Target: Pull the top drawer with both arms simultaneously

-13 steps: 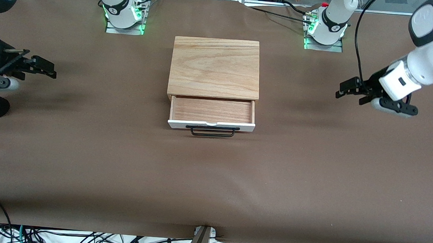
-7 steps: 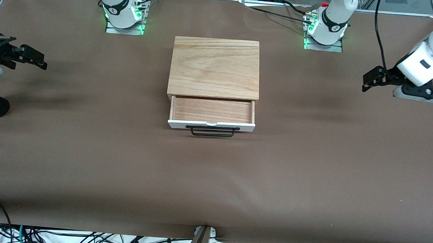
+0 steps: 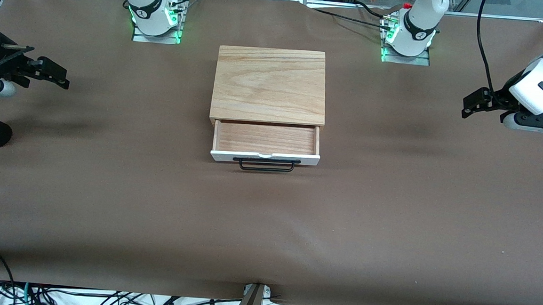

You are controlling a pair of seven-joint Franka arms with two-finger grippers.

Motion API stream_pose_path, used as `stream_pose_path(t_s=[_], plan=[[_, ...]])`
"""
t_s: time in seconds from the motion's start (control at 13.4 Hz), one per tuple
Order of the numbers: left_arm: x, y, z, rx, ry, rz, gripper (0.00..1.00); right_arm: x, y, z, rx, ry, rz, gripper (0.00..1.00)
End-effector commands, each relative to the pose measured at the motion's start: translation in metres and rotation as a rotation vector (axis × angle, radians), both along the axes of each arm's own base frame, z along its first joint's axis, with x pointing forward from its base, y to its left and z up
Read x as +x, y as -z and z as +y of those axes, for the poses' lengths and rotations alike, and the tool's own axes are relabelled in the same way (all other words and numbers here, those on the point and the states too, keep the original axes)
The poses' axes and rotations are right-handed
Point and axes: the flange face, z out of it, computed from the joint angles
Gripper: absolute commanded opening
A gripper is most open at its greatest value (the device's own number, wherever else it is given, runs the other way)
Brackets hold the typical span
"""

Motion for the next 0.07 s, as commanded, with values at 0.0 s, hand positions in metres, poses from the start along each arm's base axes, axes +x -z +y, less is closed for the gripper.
stream_pose_path(t_s=[0.0], plan=[[0.0047,-0.0189,0.0011,-0.042,-0.035,0.021,1.00,-0.0013,-0.0046,-0.0024,-0.014,0.013,-0.007,1.00]])
